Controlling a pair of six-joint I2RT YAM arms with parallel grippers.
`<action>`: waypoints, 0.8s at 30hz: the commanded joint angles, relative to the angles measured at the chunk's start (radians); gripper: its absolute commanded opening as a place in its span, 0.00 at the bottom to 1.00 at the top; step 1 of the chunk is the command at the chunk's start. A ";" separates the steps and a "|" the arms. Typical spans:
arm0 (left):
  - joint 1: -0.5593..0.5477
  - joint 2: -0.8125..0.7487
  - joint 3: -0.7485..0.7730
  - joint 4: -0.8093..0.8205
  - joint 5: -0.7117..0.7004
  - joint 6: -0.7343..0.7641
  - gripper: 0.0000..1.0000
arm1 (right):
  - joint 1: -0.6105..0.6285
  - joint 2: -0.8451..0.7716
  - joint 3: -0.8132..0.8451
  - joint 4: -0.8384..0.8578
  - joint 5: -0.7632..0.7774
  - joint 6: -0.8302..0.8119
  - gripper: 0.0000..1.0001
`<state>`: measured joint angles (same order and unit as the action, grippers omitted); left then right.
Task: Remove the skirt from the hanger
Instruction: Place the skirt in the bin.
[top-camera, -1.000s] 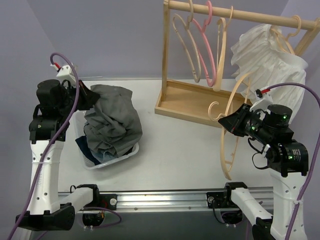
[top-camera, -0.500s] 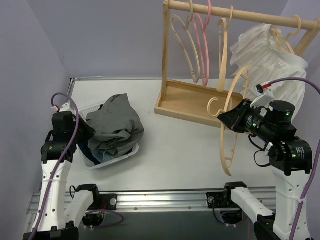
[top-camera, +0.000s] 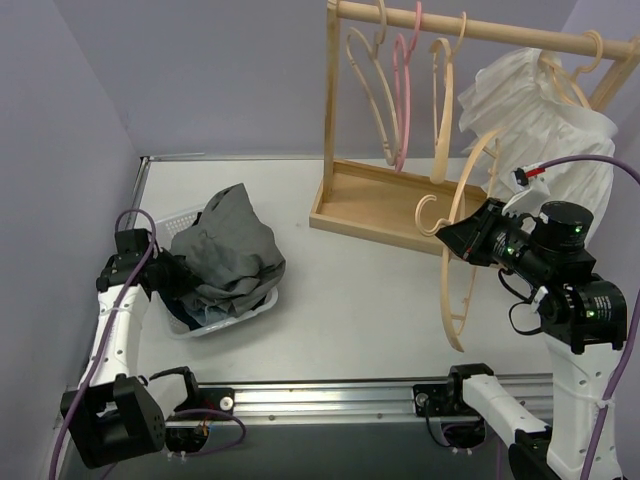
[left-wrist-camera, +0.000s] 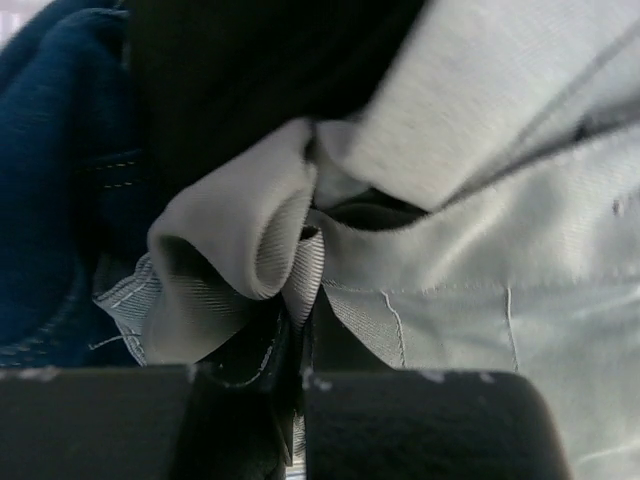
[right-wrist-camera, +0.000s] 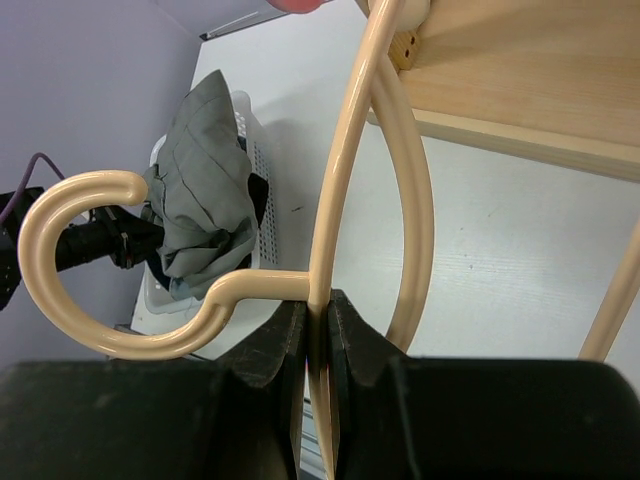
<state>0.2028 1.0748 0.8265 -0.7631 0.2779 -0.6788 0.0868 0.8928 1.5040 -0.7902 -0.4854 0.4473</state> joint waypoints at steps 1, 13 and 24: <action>0.052 0.017 0.005 0.001 0.023 -0.001 0.02 | 0.005 -0.002 0.030 0.023 0.004 -0.012 0.00; 0.110 -0.105 0.089 -0.107 -0.101 -0.071 0.85 | 0.005 0.000 0.025 0.028 0.004 0.008 0.00; 0.041 -0.104 0.399 -0.156 -0.253 0.021 0.94 | 0.005 -0.002 0.007 0.031 0.005 0.014 0.00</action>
<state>0.2859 0.9844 1.0863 -0.9318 0.0891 -0.7067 0.0868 0.8883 1.5059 -0.7898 -0.4828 0.4595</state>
